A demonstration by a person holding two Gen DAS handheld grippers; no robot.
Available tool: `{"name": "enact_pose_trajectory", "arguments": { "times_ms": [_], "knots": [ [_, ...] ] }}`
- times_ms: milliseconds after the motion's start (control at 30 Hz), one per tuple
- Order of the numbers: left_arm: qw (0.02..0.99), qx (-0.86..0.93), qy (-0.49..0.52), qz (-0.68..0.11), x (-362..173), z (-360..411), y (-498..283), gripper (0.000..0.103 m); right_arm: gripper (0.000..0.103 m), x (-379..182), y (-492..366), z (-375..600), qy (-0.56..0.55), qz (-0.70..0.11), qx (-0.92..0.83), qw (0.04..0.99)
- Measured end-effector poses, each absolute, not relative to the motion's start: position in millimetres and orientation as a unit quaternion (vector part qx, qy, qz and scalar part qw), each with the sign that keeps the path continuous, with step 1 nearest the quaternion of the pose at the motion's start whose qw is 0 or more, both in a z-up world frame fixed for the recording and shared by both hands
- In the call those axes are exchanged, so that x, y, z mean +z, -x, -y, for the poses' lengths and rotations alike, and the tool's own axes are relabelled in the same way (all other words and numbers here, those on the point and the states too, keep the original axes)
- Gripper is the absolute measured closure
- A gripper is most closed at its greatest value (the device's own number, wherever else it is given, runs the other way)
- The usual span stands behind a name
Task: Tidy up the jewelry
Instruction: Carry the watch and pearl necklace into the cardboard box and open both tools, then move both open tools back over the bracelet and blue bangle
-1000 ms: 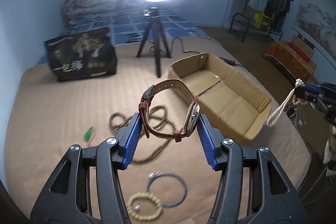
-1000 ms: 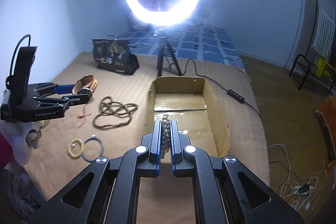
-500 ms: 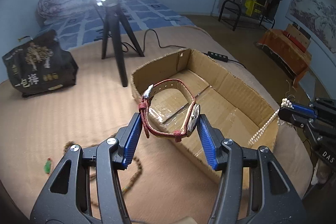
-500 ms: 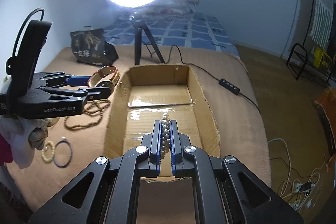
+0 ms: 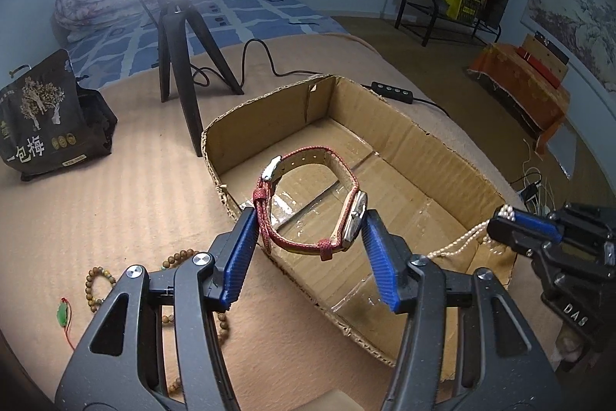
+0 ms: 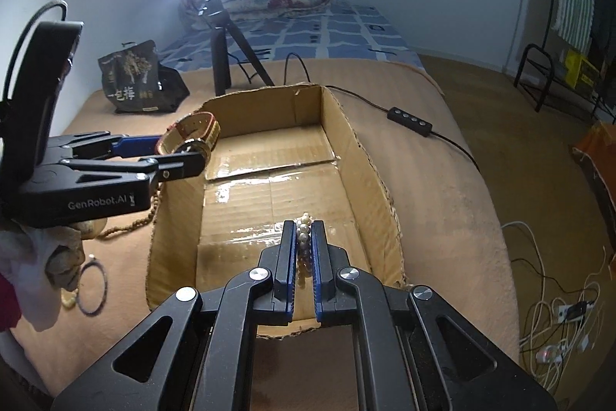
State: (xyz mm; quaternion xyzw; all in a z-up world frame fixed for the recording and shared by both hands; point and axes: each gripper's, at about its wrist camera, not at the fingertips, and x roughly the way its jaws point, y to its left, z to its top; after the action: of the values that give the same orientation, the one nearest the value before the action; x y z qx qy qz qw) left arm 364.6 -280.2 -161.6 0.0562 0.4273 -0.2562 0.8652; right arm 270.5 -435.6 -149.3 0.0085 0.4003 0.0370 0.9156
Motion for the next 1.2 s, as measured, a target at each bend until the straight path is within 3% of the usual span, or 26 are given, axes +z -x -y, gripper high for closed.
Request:
{"name": "enact_pose_trajectory", "arguments": {
  "times_ms": [33,67,100,167,200,767,1200],
  "knots": [
    [0.864,-0.258,-0.054,-0.428,-160.7,280.4,-364.9,0.036,0.095,-150.0,-269.2,435.5,-0.009,-0.402,0.033,0.915],
    [0.864,-0.260,-0.049,-0.428,-159.1,279.8,-365.3,0.031,0.085,-150.3,-268.3,435.9,-0.009,-0.404,0.027,0.914],
    [0.864,-0.263,-0.045,-0.426,-157.3,279.2,-365.2,0.028,0.065,-150.3,-267.8,436.0,-0.009,-0.404,0.020,0.914],
    [0.867,-0.262,-0.049,-0.421,-151.6,278.1,-363.2,0.028,0.040,-147.4,-263.2,437.0,-0.010,-0.397,0.008,0.918],
    [0.869,-0.261,-0.052,-0.417,-148.9,276.7,-361.6,0.028,0.038,-145.2,-260.4,437.1,-0.010,-0.392,0.004,0.920],
    [0.910,-0.211,-0.083,-0.347,-93.2,153.3,-310.7,0.028,0.038,-114.7,-216.3,373.8,-0.014,-0.361,0.068,0.930],
    [0.909,-0.165,-0.064,-0.377,-132.2,47.6,-261.4,0.028,0.038,-144.6,-212.6,278.2,0.065,-0.394,0.167,0.902]
  ]
}}
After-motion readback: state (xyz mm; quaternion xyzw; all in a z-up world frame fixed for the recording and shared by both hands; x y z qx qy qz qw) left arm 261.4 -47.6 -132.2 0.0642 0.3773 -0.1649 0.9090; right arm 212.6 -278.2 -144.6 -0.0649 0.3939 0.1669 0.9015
